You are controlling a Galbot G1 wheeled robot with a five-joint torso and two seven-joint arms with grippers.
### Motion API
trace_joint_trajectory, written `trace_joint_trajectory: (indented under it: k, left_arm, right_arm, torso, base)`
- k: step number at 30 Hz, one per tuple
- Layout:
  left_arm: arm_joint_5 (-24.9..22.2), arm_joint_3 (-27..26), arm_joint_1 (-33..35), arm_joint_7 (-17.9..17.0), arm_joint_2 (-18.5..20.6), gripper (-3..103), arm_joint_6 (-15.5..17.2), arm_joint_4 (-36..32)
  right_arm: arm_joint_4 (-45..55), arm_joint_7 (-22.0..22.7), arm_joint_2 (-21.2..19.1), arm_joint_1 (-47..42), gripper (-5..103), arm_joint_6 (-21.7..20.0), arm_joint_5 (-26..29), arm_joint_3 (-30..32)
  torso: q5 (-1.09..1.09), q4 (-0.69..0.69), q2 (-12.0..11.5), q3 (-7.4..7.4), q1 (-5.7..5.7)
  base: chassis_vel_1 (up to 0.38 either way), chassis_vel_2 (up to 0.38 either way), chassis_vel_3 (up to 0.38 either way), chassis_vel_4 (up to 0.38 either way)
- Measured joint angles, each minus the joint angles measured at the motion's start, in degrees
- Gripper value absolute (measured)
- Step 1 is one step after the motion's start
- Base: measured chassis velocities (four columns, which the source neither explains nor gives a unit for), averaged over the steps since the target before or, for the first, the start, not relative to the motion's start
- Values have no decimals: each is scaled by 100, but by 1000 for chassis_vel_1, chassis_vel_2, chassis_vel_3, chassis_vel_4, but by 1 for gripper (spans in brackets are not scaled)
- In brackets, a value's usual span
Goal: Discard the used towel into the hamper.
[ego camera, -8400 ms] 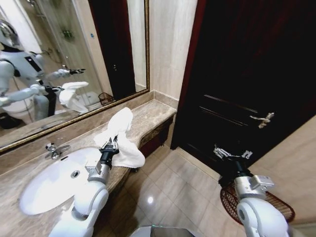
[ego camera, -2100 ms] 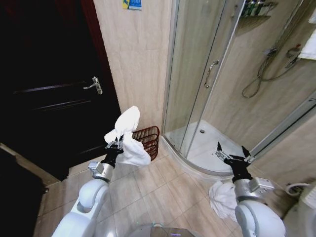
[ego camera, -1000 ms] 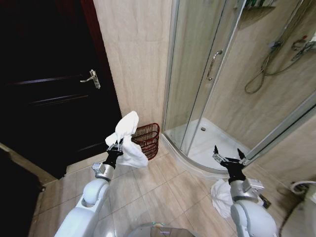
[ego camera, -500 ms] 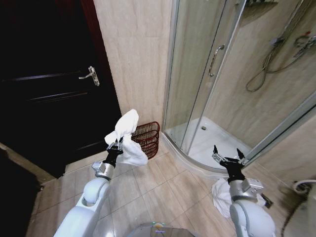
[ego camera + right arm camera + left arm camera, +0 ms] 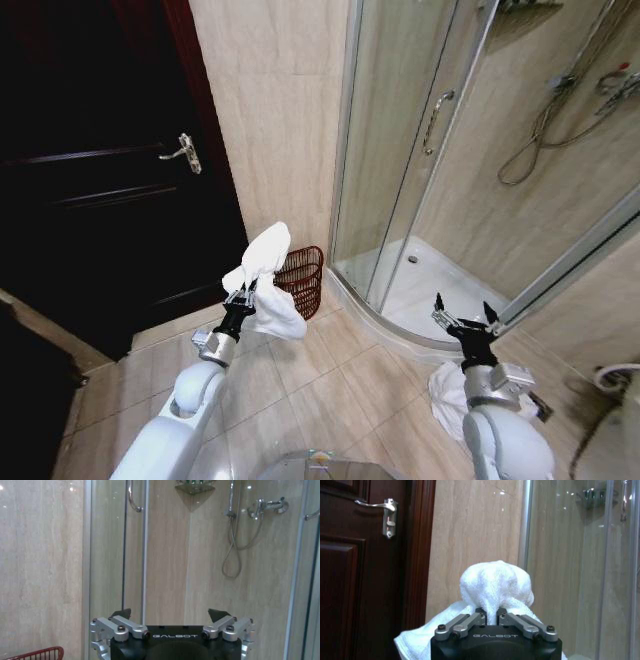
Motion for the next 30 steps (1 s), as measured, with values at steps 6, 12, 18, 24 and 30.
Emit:
trace_joint_trajectory:
  k: [6,12,18,24,30]
  left_arm:
    - [37,-16,11,0,2,10,-36,13]
    - [38,-18,-59,6,29,10,-30,31]
    - [38,9,-131,26,66,10,-19,57]
    - [32,17,-227,39,126,10,-8,66]
    - [28,41,-303,109,187,10,-30,168]
  right_arm:
    - [3,-4,-33,43,100,-9,6,-33]
    - [2,-8,-54,53,100,-18,14,-36]
    - [-3,-8,-84,75,100,-78,19,-55]
    - [0,-8,-120,121,100,-144,20,-73]
    - [-31,-6,-137,144,100,-178,23,-76]
  torso:
    - [0,0,13,8,7]
    - [0,0,20,13,12]
    - [1,0,30,17,13]
    - [0,0,33,19,15]
    - [0,0,37,22,18]
  base:
    - [-35,28,33,-39]
    - [-80,80,87,-82]
    - [-63,74,68,-64]
    - [-45,69,61,-59]
    - [-71,66,63,-79]
